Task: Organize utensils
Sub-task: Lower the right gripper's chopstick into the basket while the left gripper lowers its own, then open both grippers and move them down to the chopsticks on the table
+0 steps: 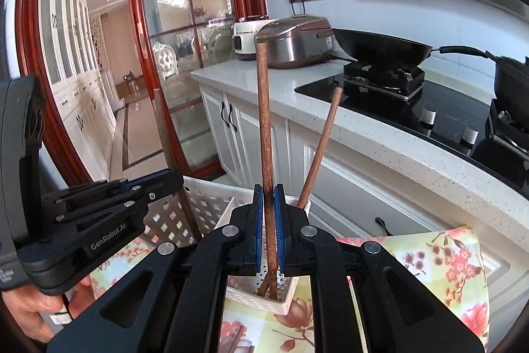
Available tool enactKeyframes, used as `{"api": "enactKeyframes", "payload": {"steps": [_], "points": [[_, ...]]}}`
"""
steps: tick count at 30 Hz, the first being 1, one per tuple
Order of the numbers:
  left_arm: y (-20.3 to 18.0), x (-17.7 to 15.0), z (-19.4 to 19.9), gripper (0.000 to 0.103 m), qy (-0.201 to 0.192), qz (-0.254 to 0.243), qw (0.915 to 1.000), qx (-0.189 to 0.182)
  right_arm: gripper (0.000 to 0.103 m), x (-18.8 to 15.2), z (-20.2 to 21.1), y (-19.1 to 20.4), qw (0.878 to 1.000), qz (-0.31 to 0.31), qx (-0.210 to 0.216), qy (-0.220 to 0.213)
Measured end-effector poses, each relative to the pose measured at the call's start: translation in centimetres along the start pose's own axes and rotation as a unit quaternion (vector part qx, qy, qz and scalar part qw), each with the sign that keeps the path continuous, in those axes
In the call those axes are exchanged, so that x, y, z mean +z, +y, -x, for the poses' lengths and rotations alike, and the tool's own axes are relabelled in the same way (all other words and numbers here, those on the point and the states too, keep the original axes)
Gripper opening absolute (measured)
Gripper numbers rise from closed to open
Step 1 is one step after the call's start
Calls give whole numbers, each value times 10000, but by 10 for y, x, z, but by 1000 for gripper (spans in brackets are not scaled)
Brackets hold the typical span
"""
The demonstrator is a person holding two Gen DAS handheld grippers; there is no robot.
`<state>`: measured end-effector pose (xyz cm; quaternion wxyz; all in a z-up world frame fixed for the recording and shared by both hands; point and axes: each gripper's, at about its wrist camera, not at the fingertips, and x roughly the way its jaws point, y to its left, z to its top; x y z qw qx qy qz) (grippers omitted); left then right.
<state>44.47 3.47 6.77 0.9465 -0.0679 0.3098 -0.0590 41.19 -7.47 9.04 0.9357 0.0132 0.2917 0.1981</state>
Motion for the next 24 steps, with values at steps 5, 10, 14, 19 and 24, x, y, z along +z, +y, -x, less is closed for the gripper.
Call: {"api": "enactKeyframes", "payload": {"steps": [5,10,14,19,24], "points": [[4,5,9,29,-188,-44,9998,-27,54,5,7,-3,9998,-45,-103,-168],[5,5,40,29,-508,19,9987,-75,57,5,33,-9,9987,-29,-200,-466],[10,-17,79,40,-747,50,9972,-5,60,-17,59,-25,9982,-243,-258,-479],[23,-71,105,41,-515,269,9982,147,63,-81,66,-35,9975,-501,-418,269],[29,-140,96,41,148,403,9989,191,63,-148,50,-31,9883,-749,-332,1283]]}}
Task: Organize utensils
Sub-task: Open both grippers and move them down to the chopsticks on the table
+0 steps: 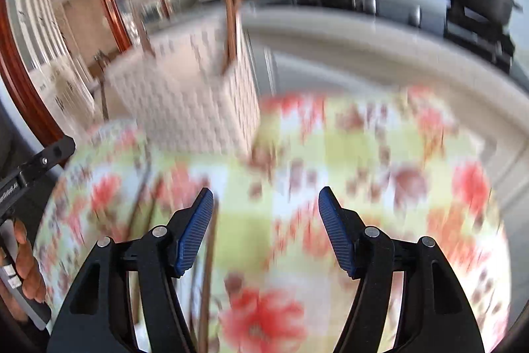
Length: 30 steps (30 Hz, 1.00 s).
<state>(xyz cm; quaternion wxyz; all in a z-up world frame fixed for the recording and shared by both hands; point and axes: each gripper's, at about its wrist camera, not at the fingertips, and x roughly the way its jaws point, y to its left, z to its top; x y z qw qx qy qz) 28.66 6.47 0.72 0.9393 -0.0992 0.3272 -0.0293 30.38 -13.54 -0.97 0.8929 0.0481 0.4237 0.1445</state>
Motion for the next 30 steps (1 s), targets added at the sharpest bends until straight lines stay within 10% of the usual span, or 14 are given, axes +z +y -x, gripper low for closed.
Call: {"api": "enactKeyframes", "payload": {"steps": [12,30], "points": [[-5,-47,-59,33,976,-148,9949,222,63,-30,-16,-1,9994,-83,29,331],[-11,-51,-73,10,1129,-952,9866,692,63,-32,-27,16,9989,139,32,457]]}}
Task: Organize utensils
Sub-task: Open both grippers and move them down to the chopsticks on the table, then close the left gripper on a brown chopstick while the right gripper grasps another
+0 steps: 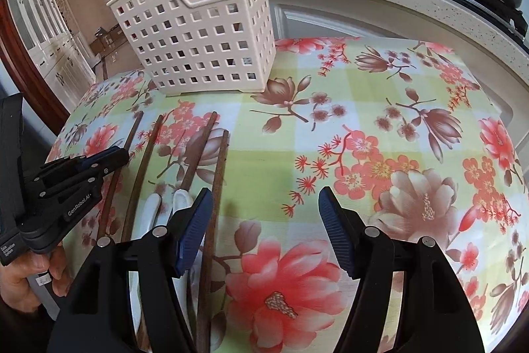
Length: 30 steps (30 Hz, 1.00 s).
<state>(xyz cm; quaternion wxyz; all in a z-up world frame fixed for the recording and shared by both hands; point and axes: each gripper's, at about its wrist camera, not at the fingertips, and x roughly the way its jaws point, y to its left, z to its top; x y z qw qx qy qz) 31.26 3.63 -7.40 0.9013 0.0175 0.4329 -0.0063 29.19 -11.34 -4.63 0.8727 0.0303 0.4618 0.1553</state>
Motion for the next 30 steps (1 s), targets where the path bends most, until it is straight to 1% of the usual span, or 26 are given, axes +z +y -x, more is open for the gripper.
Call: {"api": "enactKeyframes", "payload": {"steps": [7,13,14,16,18,19,21,24,28,29,30], "points": [[12,-9,7,10,-7,129,9999,-74,63,1,-7,7,9999,121,-30,66],[18,-14,10,10,0,217,9997,-96,63,2,-16,15,9994,295,-138,145],[18,-15,11,10,-2,221,9997,-100,60,2,-16,17,9991,350,-196,140],[19,-16,11,10,-3,217,9997,-92,47,1,-17,20,9983,497,-295,109],[20,-17,12,10,0,192,9998,-75,20,0,-15,20,9973,602,-415,68],[21,-18,13,10,4,193,9998,-70,14,0,-15,18,9974,611,-367,85],[23,-20,15,10,13,190,9998,-60,10,0,-12,10,9976,646,-222,128],[25,-25,19,10,25,175,9998,-43,8,-4,-6,0,9960,845,-239,182],[29,-29,24,11,102,199,9997,-33,8,-8,1,-20,9970,684,-239,260],[29,-30,25,17,129,220,9997,-35,8,-9,2,-22,9971,646,-294,267],[28,-30,26,25,171,242,9995,-52,10,-9,2,-24,9973,605,-326,274]]}}
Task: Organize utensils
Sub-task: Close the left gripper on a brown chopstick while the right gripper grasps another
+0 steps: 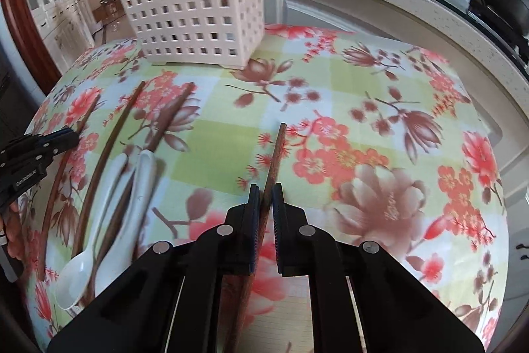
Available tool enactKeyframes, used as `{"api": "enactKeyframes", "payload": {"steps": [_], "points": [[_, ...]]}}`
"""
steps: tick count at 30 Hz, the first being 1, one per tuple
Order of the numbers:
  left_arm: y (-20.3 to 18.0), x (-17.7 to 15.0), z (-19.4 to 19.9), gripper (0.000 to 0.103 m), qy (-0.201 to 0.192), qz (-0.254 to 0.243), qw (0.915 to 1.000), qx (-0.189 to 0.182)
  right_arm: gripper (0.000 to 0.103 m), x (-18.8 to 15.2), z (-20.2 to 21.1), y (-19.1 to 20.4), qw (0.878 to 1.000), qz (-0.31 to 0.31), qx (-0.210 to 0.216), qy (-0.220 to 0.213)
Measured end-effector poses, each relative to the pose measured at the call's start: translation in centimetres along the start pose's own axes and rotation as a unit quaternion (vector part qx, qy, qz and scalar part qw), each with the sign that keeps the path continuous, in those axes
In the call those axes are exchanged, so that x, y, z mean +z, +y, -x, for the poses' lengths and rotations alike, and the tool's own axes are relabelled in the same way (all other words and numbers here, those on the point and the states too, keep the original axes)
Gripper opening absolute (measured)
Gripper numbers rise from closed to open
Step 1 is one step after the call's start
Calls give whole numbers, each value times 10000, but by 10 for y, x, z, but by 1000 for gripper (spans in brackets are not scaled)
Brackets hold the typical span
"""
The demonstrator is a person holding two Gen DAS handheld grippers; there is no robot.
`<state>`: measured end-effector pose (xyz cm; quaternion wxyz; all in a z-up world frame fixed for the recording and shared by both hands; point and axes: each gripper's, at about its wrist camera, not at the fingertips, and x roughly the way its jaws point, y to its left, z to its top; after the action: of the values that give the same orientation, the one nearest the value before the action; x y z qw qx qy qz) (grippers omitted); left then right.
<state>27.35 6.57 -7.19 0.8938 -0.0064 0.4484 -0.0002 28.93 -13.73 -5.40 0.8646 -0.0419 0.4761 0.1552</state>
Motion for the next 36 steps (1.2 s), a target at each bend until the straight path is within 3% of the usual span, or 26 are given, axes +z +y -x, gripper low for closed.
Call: {"api": "enactKeyframes", "payload": {"steps": [2,4,5,6,8,10,12,16,18,19,26,32,36], "points": [[-3,-2,1,30,34,-19,10000,69,16,-1,1,-2,10000,-87,-6,42],[-7,-6,3,34,35,-23,9998,204,36,-3,2,1,9999,-115,-25,99],[-9,-6,3,34,33,11,9997,232,62,-3,0,3,9997,-130,-110,150],[-11,-7,4,33,37,35,9996,291,74,-4,-2,4,9995,-136,-189,202],[-15,-6,3,33,50,42,9993,377,73,-6,-3,7,9995,-146,-251,157],[-15,-3,2,31,114,151,9991,383,66,-4,-3,6,9993,-192,-256,168],[-17,-1,1,28,122,151,9990,402,49,-1,-3,4,9992,-254,-269,132],[-22,2,-1,20,160,102,9990,412,27,1,-1,0,9989,-323,-306,139],[-23,3,-2,7,201,86,9988,447,13,2,-1,4,9990,-270,-305,185],[-24,5,-3,7,267,57,9985,466,11,3,-1,6,9990,-242,-309,230],[-21,8,3,6,418,47,9990,169,9,8,3,-1,9977,-448,121,491],[-20,9,29,6,-6,56,10000,31,9,13,38,-3,9982,-519,300,-7],[-23,12,51,6,-439,-61,9989,180,9,13,65,-2,9976,-526,263,-360]]}}
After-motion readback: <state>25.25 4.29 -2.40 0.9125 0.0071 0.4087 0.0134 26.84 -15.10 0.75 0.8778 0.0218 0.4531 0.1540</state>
